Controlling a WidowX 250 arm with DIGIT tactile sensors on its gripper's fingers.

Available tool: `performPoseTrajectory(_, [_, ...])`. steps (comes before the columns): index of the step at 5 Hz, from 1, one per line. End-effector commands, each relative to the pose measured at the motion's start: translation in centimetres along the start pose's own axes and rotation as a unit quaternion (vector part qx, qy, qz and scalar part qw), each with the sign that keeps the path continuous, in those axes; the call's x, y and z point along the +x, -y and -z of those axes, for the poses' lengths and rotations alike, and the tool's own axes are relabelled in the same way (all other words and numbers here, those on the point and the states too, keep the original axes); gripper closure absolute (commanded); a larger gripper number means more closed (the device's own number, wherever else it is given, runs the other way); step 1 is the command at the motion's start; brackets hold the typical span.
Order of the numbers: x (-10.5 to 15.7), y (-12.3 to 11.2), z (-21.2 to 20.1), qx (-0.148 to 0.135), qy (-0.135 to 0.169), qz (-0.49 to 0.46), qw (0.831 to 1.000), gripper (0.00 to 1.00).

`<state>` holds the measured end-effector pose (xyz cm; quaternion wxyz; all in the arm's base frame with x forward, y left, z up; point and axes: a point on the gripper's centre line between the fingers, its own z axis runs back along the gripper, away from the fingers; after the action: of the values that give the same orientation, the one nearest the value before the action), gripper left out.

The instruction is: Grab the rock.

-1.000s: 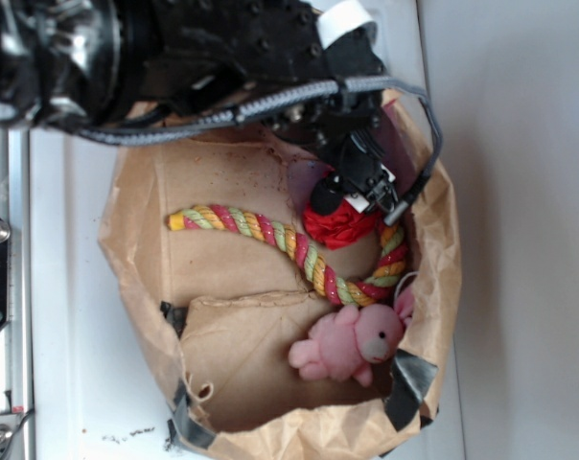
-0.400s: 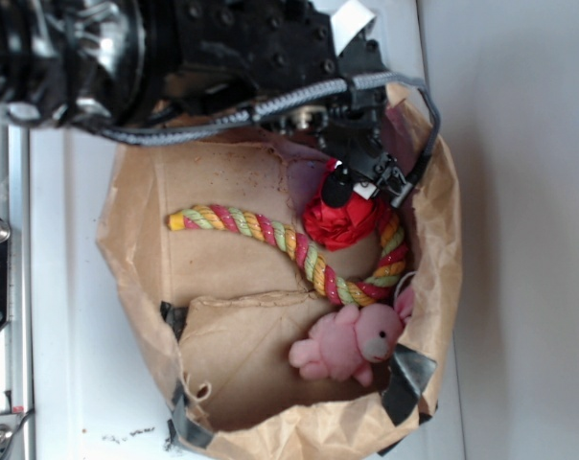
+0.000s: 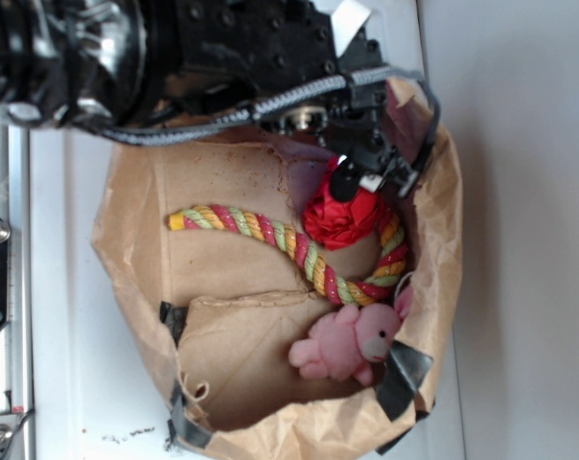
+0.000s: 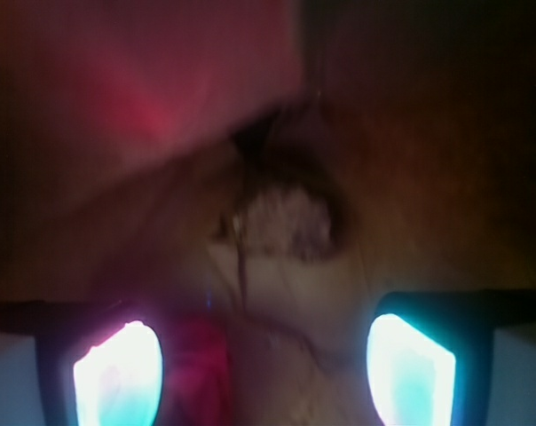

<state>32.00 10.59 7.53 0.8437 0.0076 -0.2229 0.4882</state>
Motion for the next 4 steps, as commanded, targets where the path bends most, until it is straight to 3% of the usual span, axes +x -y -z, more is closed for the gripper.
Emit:
performPoseTrajectory(1, [0.0, -1.05, 0.6, -0.026, 0.061, -0.035, 0.997, 0.0])
performPoseTrajectory(3, [-0.52, -0.88, 1.01, -0.023, 0.09, -0.038, 0.995, 0.0])
performPoseTrajectory(4, [-0.52, -0.88, 1.01, -0.023, 0.09, -0.038, 0.995, 0.0])
